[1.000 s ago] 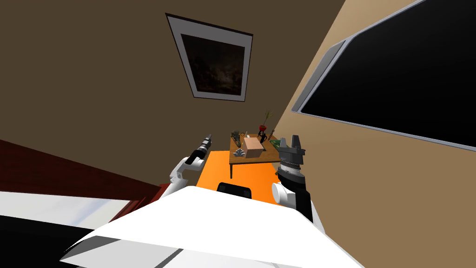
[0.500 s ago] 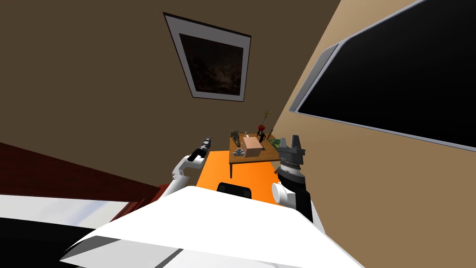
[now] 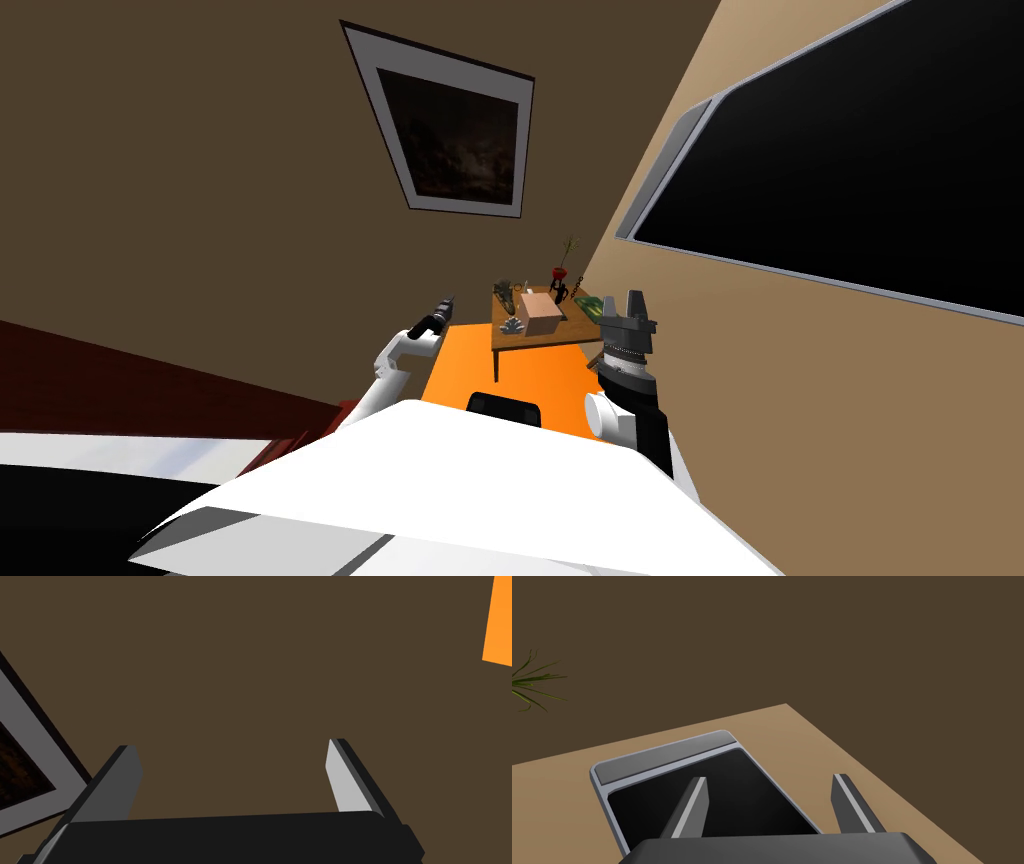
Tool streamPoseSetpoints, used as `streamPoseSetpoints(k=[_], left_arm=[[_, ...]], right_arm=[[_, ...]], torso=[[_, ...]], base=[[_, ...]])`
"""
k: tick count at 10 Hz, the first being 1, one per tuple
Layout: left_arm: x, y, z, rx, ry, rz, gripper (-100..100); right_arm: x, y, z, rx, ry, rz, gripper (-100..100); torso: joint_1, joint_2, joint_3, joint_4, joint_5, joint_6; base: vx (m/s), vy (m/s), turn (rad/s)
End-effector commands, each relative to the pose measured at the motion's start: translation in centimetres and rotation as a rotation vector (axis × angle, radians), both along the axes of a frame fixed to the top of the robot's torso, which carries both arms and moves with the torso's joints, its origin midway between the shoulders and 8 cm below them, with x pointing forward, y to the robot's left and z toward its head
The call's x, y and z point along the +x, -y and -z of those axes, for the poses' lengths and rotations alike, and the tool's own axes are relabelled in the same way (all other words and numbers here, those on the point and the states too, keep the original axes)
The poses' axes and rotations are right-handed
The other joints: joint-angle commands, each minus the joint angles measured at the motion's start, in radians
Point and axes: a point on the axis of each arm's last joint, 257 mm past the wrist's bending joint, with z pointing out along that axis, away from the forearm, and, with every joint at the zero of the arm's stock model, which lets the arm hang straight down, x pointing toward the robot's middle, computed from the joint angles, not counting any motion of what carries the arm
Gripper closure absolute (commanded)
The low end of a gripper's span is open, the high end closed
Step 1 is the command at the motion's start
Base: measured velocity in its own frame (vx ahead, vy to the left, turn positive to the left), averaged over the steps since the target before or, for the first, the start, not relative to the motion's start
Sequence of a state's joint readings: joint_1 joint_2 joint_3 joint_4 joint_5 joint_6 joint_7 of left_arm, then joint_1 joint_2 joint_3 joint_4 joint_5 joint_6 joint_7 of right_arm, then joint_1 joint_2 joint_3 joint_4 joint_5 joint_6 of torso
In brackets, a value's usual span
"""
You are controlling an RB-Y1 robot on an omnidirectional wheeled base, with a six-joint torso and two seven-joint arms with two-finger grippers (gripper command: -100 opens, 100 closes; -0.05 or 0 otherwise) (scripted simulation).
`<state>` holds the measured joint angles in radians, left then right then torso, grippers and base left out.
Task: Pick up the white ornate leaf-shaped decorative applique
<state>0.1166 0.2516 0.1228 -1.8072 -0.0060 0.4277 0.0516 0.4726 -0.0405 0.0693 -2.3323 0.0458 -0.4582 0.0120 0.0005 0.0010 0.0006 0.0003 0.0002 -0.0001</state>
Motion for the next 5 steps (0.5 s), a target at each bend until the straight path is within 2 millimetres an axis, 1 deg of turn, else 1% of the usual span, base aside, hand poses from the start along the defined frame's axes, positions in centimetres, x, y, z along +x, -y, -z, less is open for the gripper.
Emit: streamPoseSetpoints(k=[1,2,3,4,5], left_arm=[[0.0,-0.6,1.6,-0.014,-0.055,-0.022,-100],[0.5,-1.2,2.2,-0.032,-0.082,-0.043,-100],[0.1,-1.4,3.2,-0.037,-0.118,-0.053,-100],[-0.1,-1.5,3.7,-0.040,-0.136,-0.059,-100],[0.3,-2.1,4.4,-0.061,-0.162,-0.081,-100]], right_arm=[[0.0,0.0,0.0,0.000,0.000,0.000,0],[0.0,0.0,0.0,0.000,0.000,0.000,0],[0.0,0.0,0.0,0.000,0.000,0.000,0],[0.0,0.0,0.0,0.000,0.000,0.000,0],[0.0,0.0,0.0,0.000,0.000,0.000,0]], torso=[[0.000,0.000,0.000,0.000,0.000,0.000],[0.000,0.000,0.000,0.000,0.000,0.000],[0.000,0.000,0.000,0.000,0.000,0.000],[0.000,0.000,0.000,0.000,0.000,0.000],[0.000,-0.001,0.000,0.000,0.000,-0.001]], base=[[-0.019,0.005,-0.064],[-0.023,-0.002,-0.109],[-0.019,-0.002,-0.055],[-0.006,-0.002,0.009],[-0.009,-0.007,-0.087]])
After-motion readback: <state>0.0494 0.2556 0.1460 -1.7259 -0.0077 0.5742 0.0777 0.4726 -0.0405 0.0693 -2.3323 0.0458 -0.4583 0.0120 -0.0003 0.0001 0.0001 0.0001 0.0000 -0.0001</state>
